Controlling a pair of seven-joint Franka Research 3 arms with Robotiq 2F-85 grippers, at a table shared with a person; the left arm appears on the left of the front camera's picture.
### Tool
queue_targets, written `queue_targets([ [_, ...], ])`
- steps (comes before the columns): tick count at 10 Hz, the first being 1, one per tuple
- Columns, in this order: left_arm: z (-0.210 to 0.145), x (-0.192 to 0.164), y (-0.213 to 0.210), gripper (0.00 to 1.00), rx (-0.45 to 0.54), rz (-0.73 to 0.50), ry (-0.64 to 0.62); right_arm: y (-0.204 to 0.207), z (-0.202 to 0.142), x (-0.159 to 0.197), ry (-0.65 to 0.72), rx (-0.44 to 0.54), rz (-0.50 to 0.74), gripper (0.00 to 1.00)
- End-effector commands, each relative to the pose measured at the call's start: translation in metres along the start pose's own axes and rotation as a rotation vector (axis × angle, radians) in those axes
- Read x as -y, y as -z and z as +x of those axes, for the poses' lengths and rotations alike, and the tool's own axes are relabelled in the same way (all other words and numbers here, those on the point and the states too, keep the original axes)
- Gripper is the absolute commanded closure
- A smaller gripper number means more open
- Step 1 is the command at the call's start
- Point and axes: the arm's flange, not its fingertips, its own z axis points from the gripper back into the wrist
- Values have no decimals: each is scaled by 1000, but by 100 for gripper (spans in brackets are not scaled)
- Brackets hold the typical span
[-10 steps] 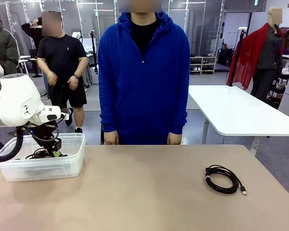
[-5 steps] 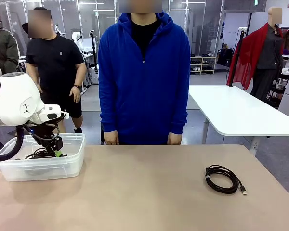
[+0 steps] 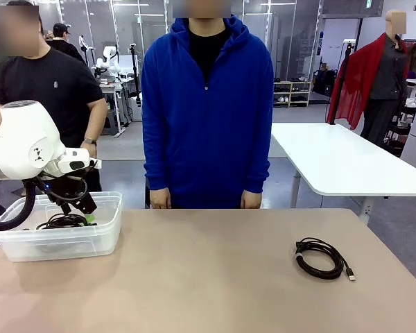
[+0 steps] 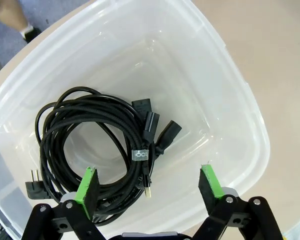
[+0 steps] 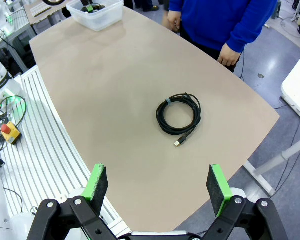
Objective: Organize and store the cables.
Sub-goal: Place the USB Extension Cable into the Organizing box.
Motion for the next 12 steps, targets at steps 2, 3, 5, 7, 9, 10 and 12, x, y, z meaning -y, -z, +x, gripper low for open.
queue_targets([
  [2,-6,2,-3,0,-2,12,7,1,0,1,0,-1,-5,0],
  [3,-6,2,-3,0,-6,15,10,1,0,1,0,-1,-5,0],
  [5,-5,2,-3,0,-5,13,15,1,0,1,0,-1,-5,0],
  [7,-4,3,-3,0,-2,14,20,1,0,1,0,-1,-5,0],
  [9,-3,4,-3,0,0,15,24,1,0,1,0,-1,-5,0],
  [10,-3,4,-3,0,13,35,28,1,0,1,0,-1,-5,0],
  [12,1,3,-1,0,3,4,11,1,0,1,0,-1,-5,0],
])
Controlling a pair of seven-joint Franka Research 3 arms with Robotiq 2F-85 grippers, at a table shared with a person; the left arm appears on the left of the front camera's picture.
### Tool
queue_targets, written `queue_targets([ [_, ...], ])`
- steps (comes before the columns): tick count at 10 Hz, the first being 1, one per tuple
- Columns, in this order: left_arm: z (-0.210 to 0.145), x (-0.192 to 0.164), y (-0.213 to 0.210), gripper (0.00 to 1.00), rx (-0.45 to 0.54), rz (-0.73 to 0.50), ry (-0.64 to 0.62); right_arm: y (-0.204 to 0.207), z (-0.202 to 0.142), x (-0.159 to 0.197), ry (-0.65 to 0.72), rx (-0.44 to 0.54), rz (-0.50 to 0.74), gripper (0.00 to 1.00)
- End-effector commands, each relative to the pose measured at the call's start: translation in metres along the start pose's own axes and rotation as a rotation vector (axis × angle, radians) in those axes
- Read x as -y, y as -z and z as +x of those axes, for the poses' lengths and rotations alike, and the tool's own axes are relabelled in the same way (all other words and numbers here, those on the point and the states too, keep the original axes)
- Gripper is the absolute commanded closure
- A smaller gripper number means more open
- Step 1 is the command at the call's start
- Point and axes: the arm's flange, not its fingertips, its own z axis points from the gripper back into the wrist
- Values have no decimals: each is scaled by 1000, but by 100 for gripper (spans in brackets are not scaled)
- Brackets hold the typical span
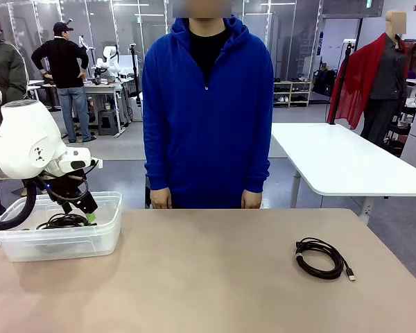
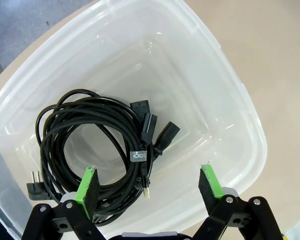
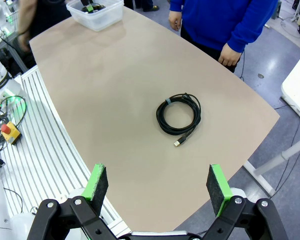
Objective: Organize and store the cables.
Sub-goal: Place the USB Extension Cable into the Organizing box.
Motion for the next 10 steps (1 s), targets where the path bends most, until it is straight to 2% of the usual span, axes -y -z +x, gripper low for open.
queue_targets([
  [1,0,0,1,0,-1,-1,-1,1,0,1,0,-1,-5,0],
  [10,0,0,1,0,-1,-1,-1,1,0,1,0,-1,-5,0],
])
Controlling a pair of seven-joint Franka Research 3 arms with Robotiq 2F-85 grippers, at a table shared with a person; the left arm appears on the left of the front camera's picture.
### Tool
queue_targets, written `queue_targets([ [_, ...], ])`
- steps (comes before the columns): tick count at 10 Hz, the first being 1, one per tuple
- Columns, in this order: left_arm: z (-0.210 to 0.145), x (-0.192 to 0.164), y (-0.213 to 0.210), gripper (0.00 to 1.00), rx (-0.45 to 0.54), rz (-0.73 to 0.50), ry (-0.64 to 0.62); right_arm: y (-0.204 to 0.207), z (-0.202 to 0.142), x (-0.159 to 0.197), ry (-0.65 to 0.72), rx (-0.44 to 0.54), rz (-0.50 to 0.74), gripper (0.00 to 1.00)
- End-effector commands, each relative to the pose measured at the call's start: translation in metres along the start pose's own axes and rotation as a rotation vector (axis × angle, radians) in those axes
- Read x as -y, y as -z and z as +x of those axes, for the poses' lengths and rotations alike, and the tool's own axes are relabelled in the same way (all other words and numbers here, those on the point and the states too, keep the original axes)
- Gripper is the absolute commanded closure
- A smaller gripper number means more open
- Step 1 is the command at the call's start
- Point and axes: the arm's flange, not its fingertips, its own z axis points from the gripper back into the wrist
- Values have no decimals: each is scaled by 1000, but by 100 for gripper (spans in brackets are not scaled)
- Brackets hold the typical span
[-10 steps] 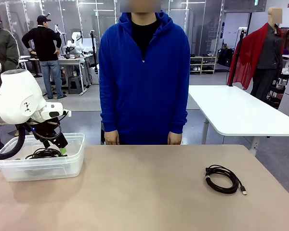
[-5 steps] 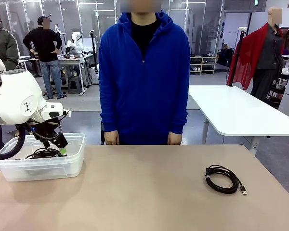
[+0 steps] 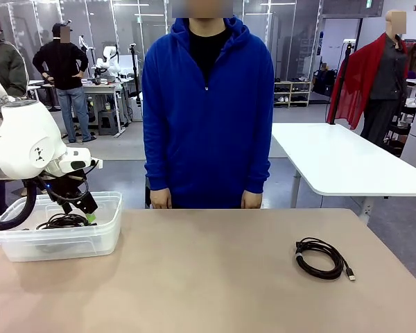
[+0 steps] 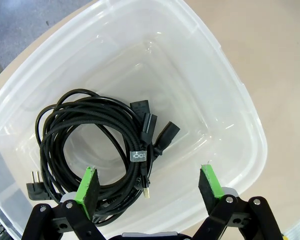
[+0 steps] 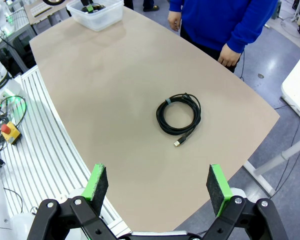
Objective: Organize and store the cables.
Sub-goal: Place the USB Extension Cable into the Organizing box.
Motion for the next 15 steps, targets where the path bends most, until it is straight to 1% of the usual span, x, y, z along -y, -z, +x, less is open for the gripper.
queue_targets([
  [1,0,0,0,0,0,0,-1,1,0,1,0,-1,-5,0],
  [4,0,0,0,0,0,0,0,1,0,1,0,-1,-5,0],
  [5,-10,0,-19,0,32,-11,21,1,0,1,0,-1,-5,0],
  [8,-37,15,-73,0,113,-42,165,1,0,1,0,-1,-5,0],
  [10,-50,29,-97,0,152,-24,244,1,0,1,0,-1,-5,0],
  [12,-68,44,-116,0,206,-28,283,0,0,0,0,0,0,0],
  [13,-77,51,-121,0,213,-33,294,9,10,-10,-30,-73,-31,0],
  [15,-99,65,-127,0,181,-25,330,30,31,-15,-18,-152,2,0],
])
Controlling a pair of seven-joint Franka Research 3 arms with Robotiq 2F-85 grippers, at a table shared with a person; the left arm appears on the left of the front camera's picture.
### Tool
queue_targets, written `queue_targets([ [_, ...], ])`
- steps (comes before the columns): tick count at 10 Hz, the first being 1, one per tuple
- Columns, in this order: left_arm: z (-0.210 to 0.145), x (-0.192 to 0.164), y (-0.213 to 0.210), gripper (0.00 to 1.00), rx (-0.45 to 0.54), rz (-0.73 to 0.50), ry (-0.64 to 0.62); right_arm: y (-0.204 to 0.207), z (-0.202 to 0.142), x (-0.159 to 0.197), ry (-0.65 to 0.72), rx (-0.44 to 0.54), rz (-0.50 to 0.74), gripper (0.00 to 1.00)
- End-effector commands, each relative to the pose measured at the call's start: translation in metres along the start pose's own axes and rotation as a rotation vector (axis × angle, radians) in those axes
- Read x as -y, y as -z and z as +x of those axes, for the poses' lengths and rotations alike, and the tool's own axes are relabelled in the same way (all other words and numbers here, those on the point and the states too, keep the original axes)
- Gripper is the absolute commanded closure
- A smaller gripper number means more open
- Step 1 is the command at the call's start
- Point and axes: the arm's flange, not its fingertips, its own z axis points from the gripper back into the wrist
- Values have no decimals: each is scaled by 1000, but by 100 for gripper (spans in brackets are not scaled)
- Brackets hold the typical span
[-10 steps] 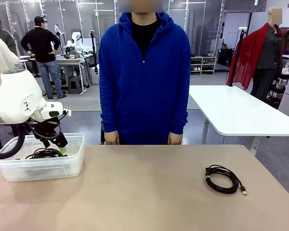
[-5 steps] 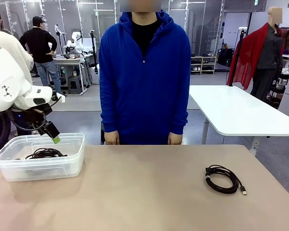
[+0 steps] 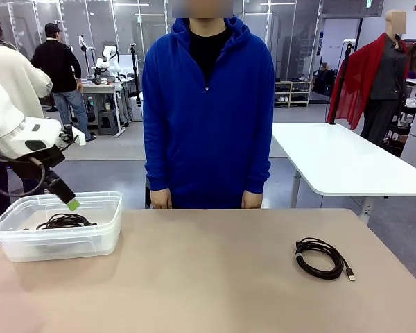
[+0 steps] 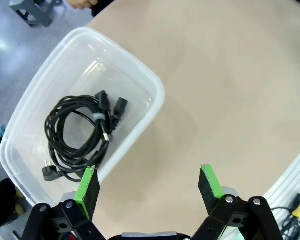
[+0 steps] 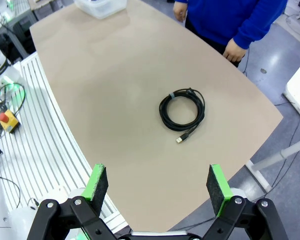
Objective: Organize and store the cables.
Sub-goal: Place the USB Extension Cable into the Organizing box.
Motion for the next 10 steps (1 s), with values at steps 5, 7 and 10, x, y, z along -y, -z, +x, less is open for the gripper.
queue_targets([
  [5,-36,14,-13,0,51,-32,32,42,53,-16,0,-194,-53,0],
  [7,-37,16,-12,0,94,-38,21,57,64,-19,-24,-223,-42,0],
  [10,-44,19,-15,0,128,-57,19,88,89,-24,-42,-271,-68,0],
])
